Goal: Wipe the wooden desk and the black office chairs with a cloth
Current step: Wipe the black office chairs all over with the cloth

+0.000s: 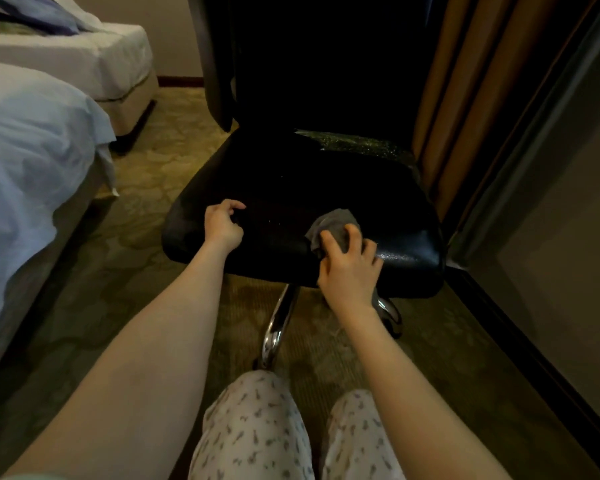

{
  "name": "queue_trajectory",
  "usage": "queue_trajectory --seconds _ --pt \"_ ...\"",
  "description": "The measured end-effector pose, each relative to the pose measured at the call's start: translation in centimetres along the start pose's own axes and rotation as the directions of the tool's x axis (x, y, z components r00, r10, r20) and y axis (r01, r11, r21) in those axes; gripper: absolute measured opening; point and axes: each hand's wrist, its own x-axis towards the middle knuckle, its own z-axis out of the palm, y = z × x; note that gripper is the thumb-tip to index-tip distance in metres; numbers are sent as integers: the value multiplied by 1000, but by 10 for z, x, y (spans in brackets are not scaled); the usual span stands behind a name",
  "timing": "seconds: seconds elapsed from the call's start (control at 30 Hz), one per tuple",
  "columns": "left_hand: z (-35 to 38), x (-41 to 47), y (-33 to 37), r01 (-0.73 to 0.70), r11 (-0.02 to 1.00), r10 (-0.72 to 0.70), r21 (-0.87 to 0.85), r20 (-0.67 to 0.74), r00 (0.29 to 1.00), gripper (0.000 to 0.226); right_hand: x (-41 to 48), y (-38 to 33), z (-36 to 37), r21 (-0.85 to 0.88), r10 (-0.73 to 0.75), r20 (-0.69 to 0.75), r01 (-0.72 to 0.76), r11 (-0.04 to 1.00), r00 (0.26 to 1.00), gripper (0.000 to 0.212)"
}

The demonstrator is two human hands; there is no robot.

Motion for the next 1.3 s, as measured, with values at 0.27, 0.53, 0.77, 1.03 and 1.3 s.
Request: queue_trajectory --seconds 0.27,0.53,0.77,1.03,1.3 --pt "5 -6 12 31 994 -26 104 -48 998 41 3 105 -53 -81 361 28 -358 930 932 50" --pt "2 -14 7 26 999 -25 -20 17 1000 53 38 49 -66 61 257 -29 -255 965 966 49" --pt "7 -14 4 28 994 -29 -104 -3 1000 41 58 -102 -7 32 -89 210 85 996 974 41" --pt "10 -9 -3 -8 1000 8 -7 -71 997 42 66 -72 3 -22 -139 267 150 988 954 46" --pt "8 -19 8 26 999 -24 31 -73 997 41 86 39 -34 -125 174 249 -146 981 953 47"
